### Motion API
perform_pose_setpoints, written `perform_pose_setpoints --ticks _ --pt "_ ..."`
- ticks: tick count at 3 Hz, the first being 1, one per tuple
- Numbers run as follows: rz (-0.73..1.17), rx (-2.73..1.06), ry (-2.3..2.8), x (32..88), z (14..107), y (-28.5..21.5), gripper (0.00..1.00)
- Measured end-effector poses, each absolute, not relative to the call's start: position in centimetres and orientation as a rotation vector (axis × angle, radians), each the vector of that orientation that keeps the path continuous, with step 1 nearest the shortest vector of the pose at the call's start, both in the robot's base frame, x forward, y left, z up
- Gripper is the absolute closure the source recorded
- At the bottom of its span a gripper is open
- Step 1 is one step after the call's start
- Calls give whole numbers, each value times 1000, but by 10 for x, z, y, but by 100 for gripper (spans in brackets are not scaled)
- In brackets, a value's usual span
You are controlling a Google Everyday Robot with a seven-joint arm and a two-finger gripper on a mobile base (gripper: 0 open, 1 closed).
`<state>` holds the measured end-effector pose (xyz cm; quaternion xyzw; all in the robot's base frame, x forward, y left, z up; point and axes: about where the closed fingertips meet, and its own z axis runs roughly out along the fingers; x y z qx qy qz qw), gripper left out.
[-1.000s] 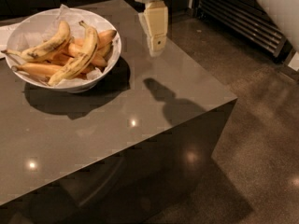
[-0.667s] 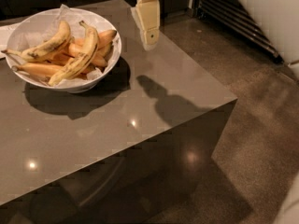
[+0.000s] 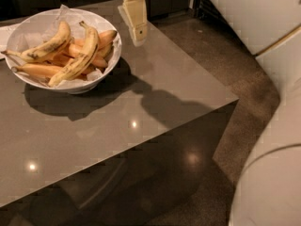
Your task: Pick banana from white bowl
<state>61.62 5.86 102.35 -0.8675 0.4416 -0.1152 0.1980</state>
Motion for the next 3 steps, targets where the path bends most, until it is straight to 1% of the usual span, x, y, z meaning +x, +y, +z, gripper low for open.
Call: perform_pose_setpoints --ticks 2,3 --pt "-240 -2488 1143 617 1003 85 1" --pt "-220 -2519 1101 619 999 98 19"
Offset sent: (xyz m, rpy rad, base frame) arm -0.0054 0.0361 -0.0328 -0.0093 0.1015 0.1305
